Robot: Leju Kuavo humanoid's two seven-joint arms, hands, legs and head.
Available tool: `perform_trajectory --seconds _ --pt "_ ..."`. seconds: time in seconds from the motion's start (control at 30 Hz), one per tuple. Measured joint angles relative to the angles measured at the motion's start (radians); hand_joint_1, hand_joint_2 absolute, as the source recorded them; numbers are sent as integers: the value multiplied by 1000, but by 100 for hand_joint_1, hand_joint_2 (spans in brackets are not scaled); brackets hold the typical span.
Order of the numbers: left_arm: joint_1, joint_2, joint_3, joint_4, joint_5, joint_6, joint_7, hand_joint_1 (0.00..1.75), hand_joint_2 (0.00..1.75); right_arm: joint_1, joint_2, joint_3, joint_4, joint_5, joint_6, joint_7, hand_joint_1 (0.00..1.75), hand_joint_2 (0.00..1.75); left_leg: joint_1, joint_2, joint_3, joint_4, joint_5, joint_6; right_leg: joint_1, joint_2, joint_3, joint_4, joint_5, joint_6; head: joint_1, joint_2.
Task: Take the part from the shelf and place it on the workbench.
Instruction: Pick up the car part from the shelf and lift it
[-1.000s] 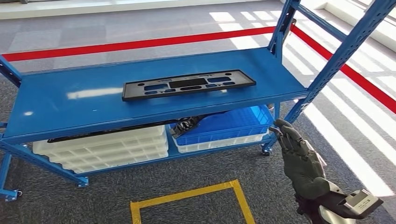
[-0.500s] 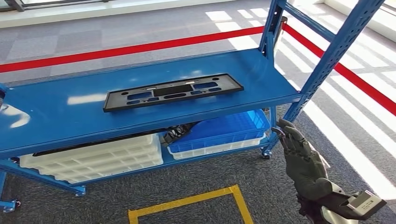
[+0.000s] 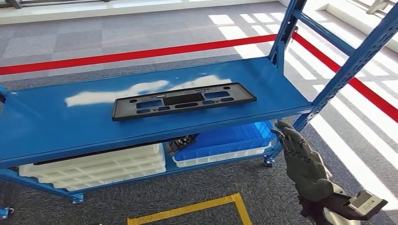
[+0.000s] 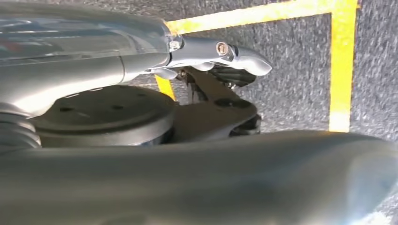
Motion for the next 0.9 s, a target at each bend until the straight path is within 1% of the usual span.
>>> perform_trajectory --seconds 0.03,0.07,0.1,0.13,0.17,0.23,0.27,0.3,0.33,0.37,0.4,0.43,0.47,0.5,0.53,0.57,0.6,0.63,0.67,0.7,0.73,0.77,0.8,0.83,0.87,0.9 --pt "1 0 0 0 0 0 1 0 0 2 -2 -2 0 -2 0 2 0 0 3 0 10 0 -8 -4 -1 0 2 -30 34 3 0 0" --pt "2 0 0 0 0 0 1 0 0 4 -3 -4 0 -4 0 4 0 0 6 0 22 1 -17 -10 -3 -1 20 -91 85 8 0 0" --pt "2 -1 0 0 0 1 3 0 0 5 -5 -6 0 -6 -1 5 0 0 9 -1 34 1 -27 -17 -3 -2 40 -152 126 12 0 0" --pt "2 -1 0 0 0 2 5 0 0 7 -6 -8 0 -6 -1 5 0 0 11 -1 42 3 -35 -24 -1 -3 56 -204 145 13 0 0" --pt "1 -1 0 0 -1 4 7 0 0 12 -7 -10 0 -7 -3 7 0 0 11 -1 46 5 -43 -31 0 -5 65 -234 155 6 0 0" --pt "1 -1 0 1 -2 7 11 0 0 22 -8 -14 -2 -7 -5 9 0 0 8 -1 50 9 -52 -40 4 -6 67 -244 144 -19 0 0" --pt "1 -1 0 1 -2 9 11 0 0 27 -9 -16 -3 -7 -6 10 0 0 8 0 52 12 -54 -43 3 -5 71 -241 147 -30 0 0" --pt "1 -1 0 1 -3 10 10 0 0 29 -9 -17 -5 -6 -6 12 0 0 9 0 50 24 -56 -46 2 -4 75 -242 143 -35 0 0" --pt "0 -1 0 1 -3 11 9 0 0 28 -9 -18 -7 -5 -7 13 0 0 10 0 37 51 -63 -51 0 -4 81 -243 140 -40 0 0" --pt "-2 -1 0 1 -2 11 6 0 0 26 -9 -18 -9 -2 -7 15 0 0 12 1 11 97 -79 -57 -1 -4 85 -244 136 -44 0 0" --pt "-3 -1 0 1 1 12 2 0 0 23 -9 -18 -11 2 -8 18 0 0 13 1 -25 158 -103 -63 0 -4 89 -244 131 -48 0 0" --pt "-3 -1 0 1 5 12 -4 0 0 19 -9 -18 -11 6 -9 20 0 0 13 1 -68 224 -130 -67 1 -4 93 -244 126 -51 0 0" --pt "-2 0 1 1 11 12 -11 0 0 14 -9 -17 -9 10 -9 23 0 0 13 1 -106 277 -148 -67 4 -3 98 -244 121 -53 0 0" --pt "0 1 2 1 18 12 -18 0 0 7 -8 -16 -7 14 -11 26 0 0 11 0 -132 301 -147 -63 7 -2 104 -244 115 -54 0 0" --pt "1 2 2 1 24 12 -25 0 0 -1 -8 -14 -5 19 -13 29 0 0 7 0 -142 290 -123 -55 11 -1 113 -244 109 -55 0 0" --pt "1 3 3 1 29 12 -30 0 0 -11 -8 -11 -3 24 -17 33 0 0 0 0 -134 245 -81 -41 17 -1 124 -245 102 -57 0 0" --pt "1 6 5 1 34 13 -34 0 0 -22 -8 -6 -1 30 -22 36 0 0 -10 0 -116 180 -32 -22 20 -1 134 -246 96 -58 0 0" --pt "0 11 7 1 38 15 -36 0 0 -34 -6 -2 1 35 -28 38 0 0 -19 1 -99 124 3 -1 23 -2 143 -248 91 -58 1 0" --pt "-2 16 9 1 41 17 -37 0 0 -44 -5 3 3 40 -33 40 0 0 -29 2 -84 77 25 13 21 -4 148 -252 88 -56 3 0" --pt "-4 22 12 1 45 19 -39 0 0 -52 -4 7 5 43 -38 42 0 0 -37 1 -74 48 32 22 15 -4 153 -258 89 -51 4 0" --pt "-5 27 15 1 49 21 -42 0 0 -58 -2 12 6 45 -43 44 0 0 -42 1 -64 29 31 25 10 -6 156 -261 97 -43 6 0" --pt "-4 30 17 1 53 21 -45 0 0 -62 -3 17 6 46 -46 47 0 0 -44 0 -51 6 37 26 5 -7 159 -263 106 -34 5 0" --pt "-3 33 21 1 58 21 -47 0 0 -66 -4 22 6 46 -48 49 0 0 -42 0 -35 -13 42 29 4 -7 164 -261 111 -27 5 0" --pt "-3 36 24 1 62 22 -48 0 0 -71 -7 25 5 47 -50 52 0 0 -37 0 -20 -27 46 30 5 -7 162 -248 108 -23 4 0" --pt "-3 38 27 1 67 22 -48 0 0 -76 -12 27 5 50 -52 58 0 0 -31 0 -7 -37 49 30 7 -5 152 -223 91 -20 3 0" --pt "-4 39 30 1 70 24 -47 0 0 -78 -19 29 5 53 -55 65 0 0 -25 -1 0 -41 48 27 6 -3 131 -182 66 -18 3 0"
